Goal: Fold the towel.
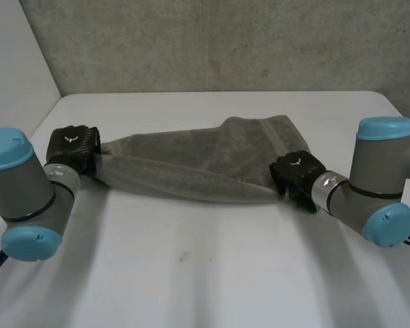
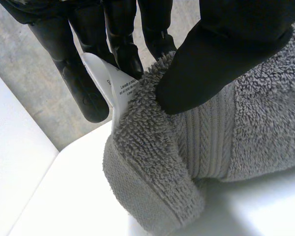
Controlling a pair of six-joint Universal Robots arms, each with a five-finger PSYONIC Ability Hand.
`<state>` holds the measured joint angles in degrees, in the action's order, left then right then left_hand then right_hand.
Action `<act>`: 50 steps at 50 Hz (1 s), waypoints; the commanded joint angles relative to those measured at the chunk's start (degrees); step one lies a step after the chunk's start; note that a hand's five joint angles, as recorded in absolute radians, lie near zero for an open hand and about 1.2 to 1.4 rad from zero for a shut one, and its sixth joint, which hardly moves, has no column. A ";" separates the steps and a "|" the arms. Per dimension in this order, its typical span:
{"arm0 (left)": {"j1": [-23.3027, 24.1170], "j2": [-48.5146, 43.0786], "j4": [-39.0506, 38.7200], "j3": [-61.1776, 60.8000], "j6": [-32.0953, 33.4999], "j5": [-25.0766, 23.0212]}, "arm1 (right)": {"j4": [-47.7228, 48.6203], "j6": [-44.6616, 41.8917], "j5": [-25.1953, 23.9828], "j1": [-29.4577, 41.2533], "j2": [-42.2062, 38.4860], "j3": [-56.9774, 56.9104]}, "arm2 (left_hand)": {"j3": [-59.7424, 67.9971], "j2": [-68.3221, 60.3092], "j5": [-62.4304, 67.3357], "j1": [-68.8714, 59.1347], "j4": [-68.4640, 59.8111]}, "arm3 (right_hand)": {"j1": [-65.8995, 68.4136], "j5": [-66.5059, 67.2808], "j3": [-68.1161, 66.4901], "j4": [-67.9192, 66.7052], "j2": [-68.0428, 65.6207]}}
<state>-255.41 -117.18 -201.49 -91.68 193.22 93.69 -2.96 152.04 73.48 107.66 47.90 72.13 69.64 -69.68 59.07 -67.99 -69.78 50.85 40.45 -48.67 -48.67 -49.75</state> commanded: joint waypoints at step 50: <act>1.67 9.95 2.50 -5.26 -0.21 0.09 | 6.74 26.32 7.03 -8.43 13.33 8.55 | 10.36 -10.32 10.93 -12.01 -10.22 | 29.15 29.55 -31.33 -31.33 -30.25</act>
<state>-254.42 -109.98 -200.64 -95.75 192.86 93.77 3.31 182.65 80.88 99.56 53.85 80.88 69.65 -69.68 59.08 -68.05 -69.78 68.38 60.55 -76.57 -77.58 -75.35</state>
